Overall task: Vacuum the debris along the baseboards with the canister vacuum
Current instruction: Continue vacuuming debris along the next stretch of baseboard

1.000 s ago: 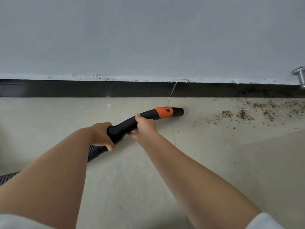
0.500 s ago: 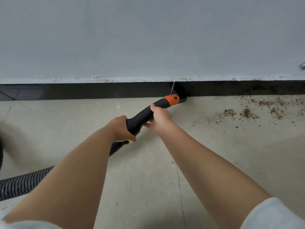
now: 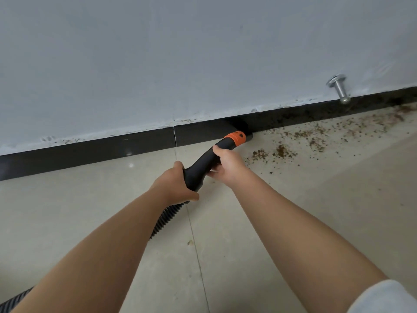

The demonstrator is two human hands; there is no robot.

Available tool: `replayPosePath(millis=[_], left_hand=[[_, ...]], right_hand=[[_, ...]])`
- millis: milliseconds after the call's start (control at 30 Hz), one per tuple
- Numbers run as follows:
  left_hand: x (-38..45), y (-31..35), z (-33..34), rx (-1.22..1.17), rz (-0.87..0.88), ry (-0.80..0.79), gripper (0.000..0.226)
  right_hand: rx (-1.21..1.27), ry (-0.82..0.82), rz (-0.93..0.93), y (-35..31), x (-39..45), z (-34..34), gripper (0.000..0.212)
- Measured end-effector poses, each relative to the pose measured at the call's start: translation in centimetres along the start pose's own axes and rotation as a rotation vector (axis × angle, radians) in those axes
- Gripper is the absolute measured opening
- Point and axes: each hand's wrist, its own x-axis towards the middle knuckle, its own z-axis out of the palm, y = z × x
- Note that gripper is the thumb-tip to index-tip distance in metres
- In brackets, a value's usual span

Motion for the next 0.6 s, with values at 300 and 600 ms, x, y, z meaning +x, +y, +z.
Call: replayPosePath(millis=[300, 600], left_hand=[[2.7, 5.2, 3.7, -0.113, 0.107, 0.023, 0.046], [5.0, 9.7, 6.3, -0.11, 0.13, 0.023, 0.054]], right_hand=[[0.09, 0.081, -0.061, -3.9, 2.2, -5.5, 0.044], [0.099, 0.153, -0.088, -6.1, 4.1, -9.7, 0.05]])
